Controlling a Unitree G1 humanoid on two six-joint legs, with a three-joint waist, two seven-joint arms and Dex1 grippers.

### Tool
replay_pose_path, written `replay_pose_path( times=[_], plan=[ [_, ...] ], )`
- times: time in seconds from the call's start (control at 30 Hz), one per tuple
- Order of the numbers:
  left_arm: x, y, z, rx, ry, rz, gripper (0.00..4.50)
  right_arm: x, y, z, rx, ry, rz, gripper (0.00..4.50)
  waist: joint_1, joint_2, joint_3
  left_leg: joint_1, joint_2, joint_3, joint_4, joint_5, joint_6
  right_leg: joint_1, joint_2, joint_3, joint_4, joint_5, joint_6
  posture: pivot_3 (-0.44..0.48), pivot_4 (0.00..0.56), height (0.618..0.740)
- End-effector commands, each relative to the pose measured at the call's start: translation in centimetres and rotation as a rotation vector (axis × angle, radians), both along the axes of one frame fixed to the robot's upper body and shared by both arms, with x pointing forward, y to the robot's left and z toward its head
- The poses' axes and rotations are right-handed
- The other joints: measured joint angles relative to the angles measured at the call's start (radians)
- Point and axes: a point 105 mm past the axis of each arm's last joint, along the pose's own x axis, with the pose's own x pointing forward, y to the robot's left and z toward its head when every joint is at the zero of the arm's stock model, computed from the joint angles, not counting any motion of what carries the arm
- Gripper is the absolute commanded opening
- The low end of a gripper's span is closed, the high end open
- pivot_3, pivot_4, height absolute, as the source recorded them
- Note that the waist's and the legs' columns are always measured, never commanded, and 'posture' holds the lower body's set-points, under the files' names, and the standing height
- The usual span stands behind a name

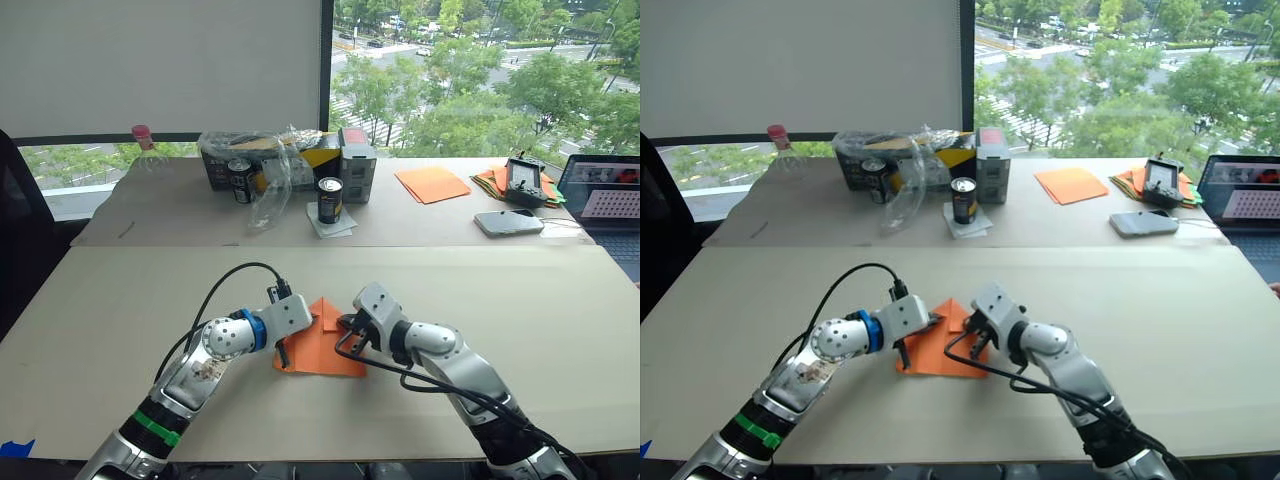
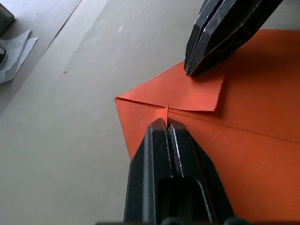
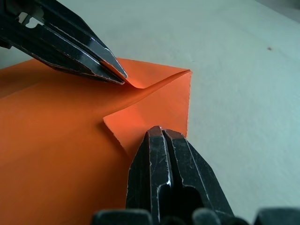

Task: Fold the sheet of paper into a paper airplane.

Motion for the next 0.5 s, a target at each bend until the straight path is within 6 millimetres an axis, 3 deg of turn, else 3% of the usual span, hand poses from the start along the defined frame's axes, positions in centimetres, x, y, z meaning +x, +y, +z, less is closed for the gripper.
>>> replay_pose_path(
  times=[0.03,0.23,0.5],
  plan=[
    [-0.4,-0.7,0.0,0.042,-0.051,-0.05,0.01,0.6,0.4,2.4,0.077,-0.079,0.002,0.0,0.0,0.0,0.0,0.0,0.0,0.0,0.0,0.0,0.0,0.0,0.0,0.0,0.0,0.0,0.0,0.0,0.15,0.67],
    [-0.2,-0.8,-0.3,0.079,-0.071,-0.053,0.01,2.0,0.7,3.2,0.096,-0.111,0.025,0.0,-0.001,0.0,0.0,0.0,0.0,0.0,0.0,0.0,0.0,0.0,0.0,0.0,0.001,0.0,0.0,0.0,0.15,0.67],
    [-0.4,-0.7,-0.6,0.1,-0.074,-0.051,0.01,2.7,0.8,2.6,0.068,-0.103,0.074,0.0,-0.001,0.0,0.0,0.001,0.0,0.0,0.0,0.0,0.0,0.0,0.0,0.0,0.001,0.0,0.0,0.0,0.15,0.67]
  ],
)
